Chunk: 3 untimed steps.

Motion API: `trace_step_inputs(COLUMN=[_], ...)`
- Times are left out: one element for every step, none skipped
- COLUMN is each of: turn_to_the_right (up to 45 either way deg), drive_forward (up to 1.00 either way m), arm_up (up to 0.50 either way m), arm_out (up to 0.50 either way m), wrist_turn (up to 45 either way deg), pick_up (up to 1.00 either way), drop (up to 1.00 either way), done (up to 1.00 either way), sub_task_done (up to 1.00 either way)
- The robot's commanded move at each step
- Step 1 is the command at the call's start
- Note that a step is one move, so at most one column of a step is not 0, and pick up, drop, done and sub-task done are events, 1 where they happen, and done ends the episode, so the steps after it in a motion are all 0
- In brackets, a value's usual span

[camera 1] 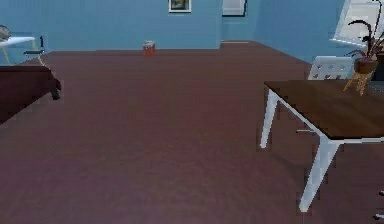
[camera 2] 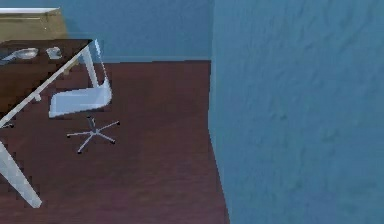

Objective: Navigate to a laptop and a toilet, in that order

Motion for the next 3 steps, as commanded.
trace_step_inputs(turn_to_the_right=[0.0,-45.0,-39.0], drive_forward=[0.15,0.00,0.00], arm_up=[0.00,0.00,0.00], arm_out=[0.00,0.00,0.00], wrist_turn=[0.0,0.0,0.0], pick_up=[0.00,0.00,0.00], drop=[0.00,0.00,0.00], done=[0.00,0.00,0.00], sub_task_done=[0.00,0.00,0.00])
